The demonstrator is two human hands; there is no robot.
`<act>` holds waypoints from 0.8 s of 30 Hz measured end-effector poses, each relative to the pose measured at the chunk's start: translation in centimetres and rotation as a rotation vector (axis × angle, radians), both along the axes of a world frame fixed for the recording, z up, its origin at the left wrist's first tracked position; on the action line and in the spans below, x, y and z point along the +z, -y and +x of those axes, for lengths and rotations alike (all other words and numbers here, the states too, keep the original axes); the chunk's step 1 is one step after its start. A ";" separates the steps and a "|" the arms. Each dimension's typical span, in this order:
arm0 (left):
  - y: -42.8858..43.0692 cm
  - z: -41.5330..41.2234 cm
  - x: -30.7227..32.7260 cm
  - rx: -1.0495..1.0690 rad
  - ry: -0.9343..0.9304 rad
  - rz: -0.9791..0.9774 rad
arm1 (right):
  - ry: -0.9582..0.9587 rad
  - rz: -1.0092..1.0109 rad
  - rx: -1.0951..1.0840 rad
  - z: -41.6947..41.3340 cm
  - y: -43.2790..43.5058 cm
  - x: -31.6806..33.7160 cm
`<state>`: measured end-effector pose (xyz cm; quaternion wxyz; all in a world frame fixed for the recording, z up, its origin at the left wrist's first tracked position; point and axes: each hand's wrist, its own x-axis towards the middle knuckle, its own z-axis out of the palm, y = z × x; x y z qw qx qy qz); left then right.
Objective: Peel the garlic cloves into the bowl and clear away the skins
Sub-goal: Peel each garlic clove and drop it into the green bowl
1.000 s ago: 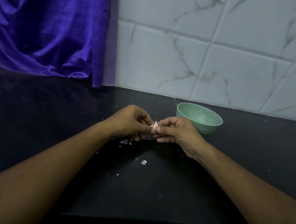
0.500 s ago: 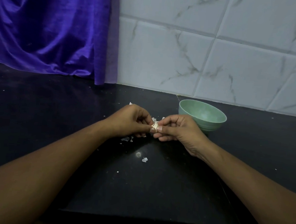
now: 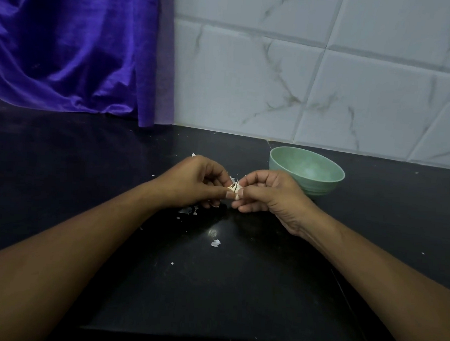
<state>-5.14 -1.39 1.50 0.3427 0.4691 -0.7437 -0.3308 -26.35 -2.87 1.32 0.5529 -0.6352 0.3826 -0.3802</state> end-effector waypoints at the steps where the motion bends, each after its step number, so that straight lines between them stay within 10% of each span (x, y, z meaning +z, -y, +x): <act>1: 0.0 0.0 0.0 0.002 0.004 0.001 | -0.010 -0.008 -0.004 0.1 0.0 0.0; 24: 0.2 -0.1 0.6 -0.075 0.066 0.055 | -0.137 -0.197 0.050 -1.1 0.6 -0.1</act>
